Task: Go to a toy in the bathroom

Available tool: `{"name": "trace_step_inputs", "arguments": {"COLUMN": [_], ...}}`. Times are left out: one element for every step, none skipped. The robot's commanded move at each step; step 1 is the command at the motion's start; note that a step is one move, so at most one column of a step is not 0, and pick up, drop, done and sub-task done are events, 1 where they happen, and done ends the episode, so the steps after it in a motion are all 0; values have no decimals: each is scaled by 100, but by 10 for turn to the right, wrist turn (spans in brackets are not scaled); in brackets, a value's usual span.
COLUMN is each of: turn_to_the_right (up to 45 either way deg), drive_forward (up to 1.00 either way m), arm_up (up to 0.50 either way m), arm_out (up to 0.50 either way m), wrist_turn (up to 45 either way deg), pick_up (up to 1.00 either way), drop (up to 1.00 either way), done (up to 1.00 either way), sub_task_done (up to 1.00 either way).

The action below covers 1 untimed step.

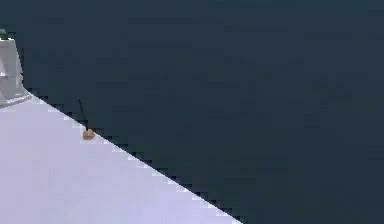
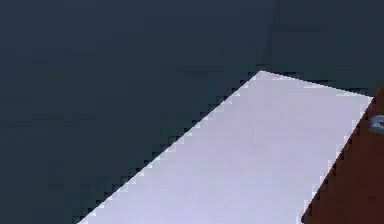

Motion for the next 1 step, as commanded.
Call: {"name": "trace_step_inputs", "arguments": {"turn_to_the_right": [-270], "drive_forward": [0], "arm_up": [0], "arm_out": [0], "wrist_turn": [0], "pick_up": [0], "drop": [0], "done": [0], "sub_task_done": [0]}}
